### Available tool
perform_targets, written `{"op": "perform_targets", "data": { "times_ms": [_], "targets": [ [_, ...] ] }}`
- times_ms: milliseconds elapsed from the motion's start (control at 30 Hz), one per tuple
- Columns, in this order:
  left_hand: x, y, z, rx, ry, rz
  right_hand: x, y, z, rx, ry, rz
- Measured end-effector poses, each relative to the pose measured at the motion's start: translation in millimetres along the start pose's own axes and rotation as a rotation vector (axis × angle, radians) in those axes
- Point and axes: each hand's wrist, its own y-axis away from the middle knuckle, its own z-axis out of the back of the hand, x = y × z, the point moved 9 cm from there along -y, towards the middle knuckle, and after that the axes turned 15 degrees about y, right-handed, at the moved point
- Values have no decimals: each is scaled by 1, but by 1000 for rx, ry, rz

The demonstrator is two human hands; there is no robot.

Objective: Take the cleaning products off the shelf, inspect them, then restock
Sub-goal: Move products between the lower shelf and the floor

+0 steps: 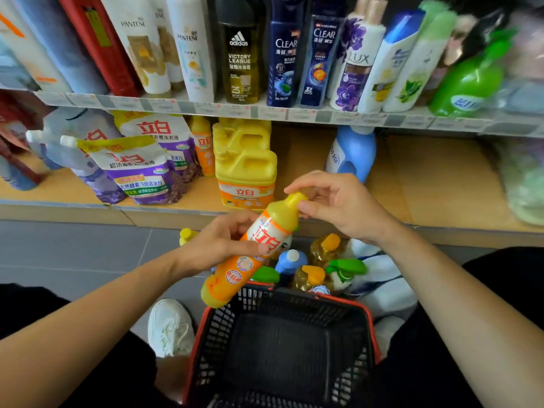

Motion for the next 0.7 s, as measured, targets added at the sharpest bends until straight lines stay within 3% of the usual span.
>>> {"op": "perform_targets", "data": {
  "times_ms": [233,400,533,700],
  "targets": [
    [15,-5,-10,63,17,92,-10,4,-1,-28,10,-65],
    [11,-5,-8,-46,-31,-7,-19,4,6,-114,40,-122],
    [1,-3,-1,-133,-163,-138,-13,3,-2,-53,40,-92],
    [-1,-2,-7,-40,-10,-89,-3,2,-4,-49,37,-62]
  ]
}}
